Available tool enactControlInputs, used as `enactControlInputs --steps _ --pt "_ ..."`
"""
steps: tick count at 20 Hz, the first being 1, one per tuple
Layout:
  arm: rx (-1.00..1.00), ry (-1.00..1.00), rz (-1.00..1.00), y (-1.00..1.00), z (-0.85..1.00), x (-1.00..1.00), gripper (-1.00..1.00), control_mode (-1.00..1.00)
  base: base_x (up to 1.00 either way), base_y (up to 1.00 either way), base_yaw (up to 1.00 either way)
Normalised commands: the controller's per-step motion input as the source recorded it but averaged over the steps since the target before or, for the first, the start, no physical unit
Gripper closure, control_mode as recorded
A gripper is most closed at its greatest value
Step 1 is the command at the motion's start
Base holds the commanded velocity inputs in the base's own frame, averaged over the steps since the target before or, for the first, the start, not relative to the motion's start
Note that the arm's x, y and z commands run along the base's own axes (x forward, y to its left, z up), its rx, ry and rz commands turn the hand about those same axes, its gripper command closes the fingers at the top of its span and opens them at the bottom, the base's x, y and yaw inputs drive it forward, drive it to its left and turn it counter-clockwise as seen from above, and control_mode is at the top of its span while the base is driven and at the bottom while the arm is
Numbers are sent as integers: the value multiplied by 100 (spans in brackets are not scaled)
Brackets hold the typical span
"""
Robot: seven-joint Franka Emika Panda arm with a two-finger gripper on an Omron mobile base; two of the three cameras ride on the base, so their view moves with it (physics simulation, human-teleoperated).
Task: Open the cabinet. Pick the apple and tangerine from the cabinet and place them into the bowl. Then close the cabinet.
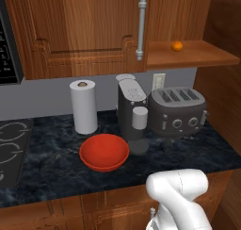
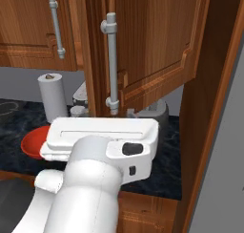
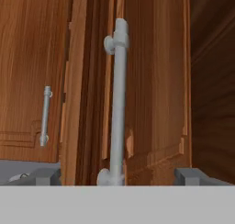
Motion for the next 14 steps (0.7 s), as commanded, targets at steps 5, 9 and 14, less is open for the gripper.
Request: enactControlInputs --steps 5,9,14 --pt "-3 0 -2 50 -3 -67 -100 -100 0 0 0" --pt "-9 -2 -19 79 -10 -32 -100 -100 0 0 0" --pt "-8 -12 -50 74 -8 -5 -100 -100 0 0 0"
